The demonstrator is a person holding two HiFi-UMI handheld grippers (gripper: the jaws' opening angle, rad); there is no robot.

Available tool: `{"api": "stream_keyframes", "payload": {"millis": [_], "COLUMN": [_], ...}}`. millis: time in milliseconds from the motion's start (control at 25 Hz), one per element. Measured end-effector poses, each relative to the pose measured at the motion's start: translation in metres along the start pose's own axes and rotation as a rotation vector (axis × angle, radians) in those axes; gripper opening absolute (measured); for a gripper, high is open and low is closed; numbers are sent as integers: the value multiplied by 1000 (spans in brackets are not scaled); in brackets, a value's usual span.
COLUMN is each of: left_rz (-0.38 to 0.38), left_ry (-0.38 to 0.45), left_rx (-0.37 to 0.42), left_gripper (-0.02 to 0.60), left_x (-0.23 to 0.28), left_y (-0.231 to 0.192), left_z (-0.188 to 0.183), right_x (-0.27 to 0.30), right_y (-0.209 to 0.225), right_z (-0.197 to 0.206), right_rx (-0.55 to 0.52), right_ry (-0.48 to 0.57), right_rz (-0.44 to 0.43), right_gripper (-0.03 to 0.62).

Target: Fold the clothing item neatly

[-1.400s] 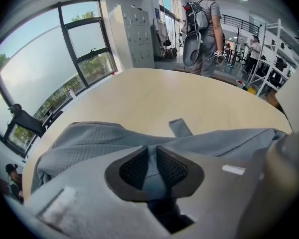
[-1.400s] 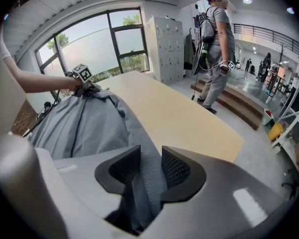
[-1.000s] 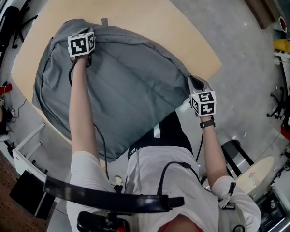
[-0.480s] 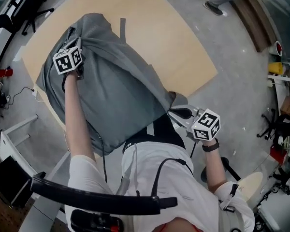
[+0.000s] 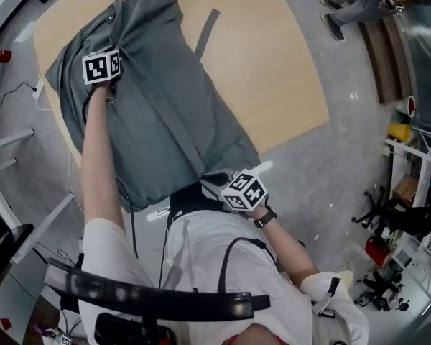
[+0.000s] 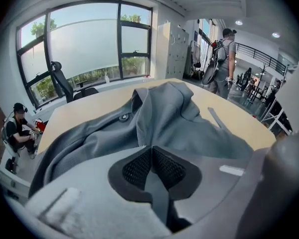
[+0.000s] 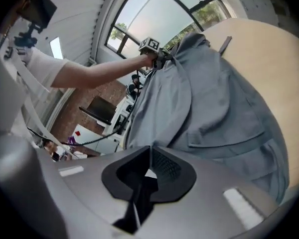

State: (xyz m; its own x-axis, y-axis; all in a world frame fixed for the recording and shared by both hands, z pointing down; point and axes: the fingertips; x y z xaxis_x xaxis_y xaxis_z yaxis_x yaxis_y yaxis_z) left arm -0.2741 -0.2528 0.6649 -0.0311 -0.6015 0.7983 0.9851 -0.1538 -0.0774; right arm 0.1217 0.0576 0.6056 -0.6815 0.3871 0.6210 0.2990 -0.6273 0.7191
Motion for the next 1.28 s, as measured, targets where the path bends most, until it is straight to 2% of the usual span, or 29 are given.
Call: {"api": "stream_keyframes", "payload": {"millis": [40, 80, 160, 200, 320, 480, 680, 960, 1120, 1280], "left_rz": [-17, -32, -46, -50, -95, -212, -346, -519, -570, -578], "left_ry": [-12, -14, 1, 13, 65, 128, 135, 148, 149, 152], "left_rx": [-8, -24, -57, -71, -113, -180, -317, -605, -729, -821], "left_gripper": [18, 52, 105, 113, 114, 114, 114, 114, 114, 114], "left_x": [3, 3, -8, -19, -69, -160, -251, -333, -354, -357], "left_y": [-2, -2, 0, 2, 4, 11, 27, 60, 83, 106], "left_z": [6, 12, 24, 30, 46, 82, 172, 313, 376, 420], "right_x": [8, 13, 15, 10, -17, -37, -23, 42, 93, 148], "right_y": [6, 13, 23, 25, 29, 35, 29, -18, -57, -97], "right_z": [2, 4, 3, -2, -31, -79, -140, -203, -222, -228], "right_rx": [-26, -46, -72, -84, -127, -216, -374, -603, -740, -867], "right_ry": [-26, -47, -59, -42, 53, 130, 112, 47, -3, -61], "right_rz": [20, 42, 76, 89, 96, 30, -32, -126, -154, -175], "right_gripper": [18, 54, 182, 202, 201, 172, 167, 163, 156, 150]}}
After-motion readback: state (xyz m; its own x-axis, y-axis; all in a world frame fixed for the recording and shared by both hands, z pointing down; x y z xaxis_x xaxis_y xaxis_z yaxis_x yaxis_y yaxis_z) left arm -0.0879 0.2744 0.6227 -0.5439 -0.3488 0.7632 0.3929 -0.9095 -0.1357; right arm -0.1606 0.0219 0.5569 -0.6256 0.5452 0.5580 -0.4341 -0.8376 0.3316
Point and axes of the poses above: the fingertips, and each gripper's own axes: x forward along the fingers, y to its right, z out of its underside
